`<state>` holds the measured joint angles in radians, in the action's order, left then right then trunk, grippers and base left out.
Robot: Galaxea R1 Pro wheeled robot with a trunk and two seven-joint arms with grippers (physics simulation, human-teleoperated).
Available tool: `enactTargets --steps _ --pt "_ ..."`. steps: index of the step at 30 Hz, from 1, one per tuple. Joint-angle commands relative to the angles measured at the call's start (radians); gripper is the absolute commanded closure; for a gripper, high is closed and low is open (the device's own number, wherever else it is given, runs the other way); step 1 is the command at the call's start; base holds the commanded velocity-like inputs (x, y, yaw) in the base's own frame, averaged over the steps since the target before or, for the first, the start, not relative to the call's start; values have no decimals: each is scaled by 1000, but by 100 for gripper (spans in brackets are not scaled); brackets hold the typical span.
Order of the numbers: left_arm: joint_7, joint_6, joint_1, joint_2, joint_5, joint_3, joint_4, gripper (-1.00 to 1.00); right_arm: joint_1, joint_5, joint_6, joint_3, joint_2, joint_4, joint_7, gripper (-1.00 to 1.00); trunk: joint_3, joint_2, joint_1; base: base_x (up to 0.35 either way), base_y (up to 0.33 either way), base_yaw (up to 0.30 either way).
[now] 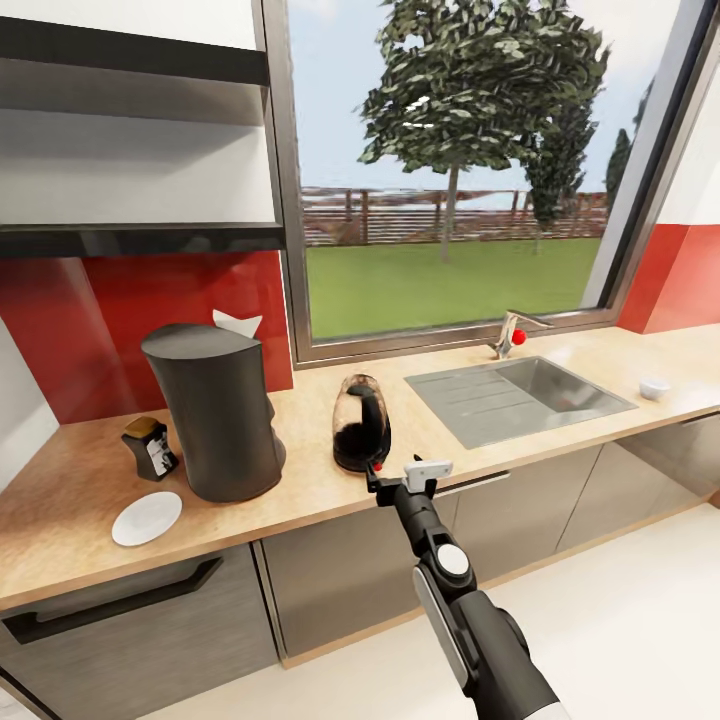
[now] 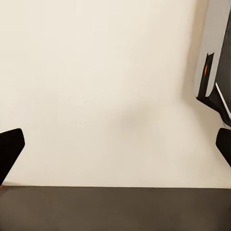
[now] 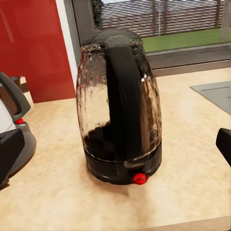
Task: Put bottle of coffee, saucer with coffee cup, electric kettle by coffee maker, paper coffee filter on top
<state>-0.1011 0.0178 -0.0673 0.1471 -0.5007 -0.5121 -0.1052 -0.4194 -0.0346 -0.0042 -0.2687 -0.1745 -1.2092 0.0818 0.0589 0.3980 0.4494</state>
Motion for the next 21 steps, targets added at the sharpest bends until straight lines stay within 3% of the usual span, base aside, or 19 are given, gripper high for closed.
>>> enactTargets --steps 1,10,21 --pt "0 2 0 -2 -10 -7 -2 -100 -1 -4 0 -3 0 0 6 -100 2 2 1 0 0 0" --pt "0 -3 1 -5 -11 -7 -9 -100 -1 -4 0 -10 0 0 7 -100 2 2 1 0 0 0" --pt "1 -65 4 -22 -12 -6 -14 -100 0 -3 -2 -9 6 -4 6 -100 2 2 1 0 0 0"
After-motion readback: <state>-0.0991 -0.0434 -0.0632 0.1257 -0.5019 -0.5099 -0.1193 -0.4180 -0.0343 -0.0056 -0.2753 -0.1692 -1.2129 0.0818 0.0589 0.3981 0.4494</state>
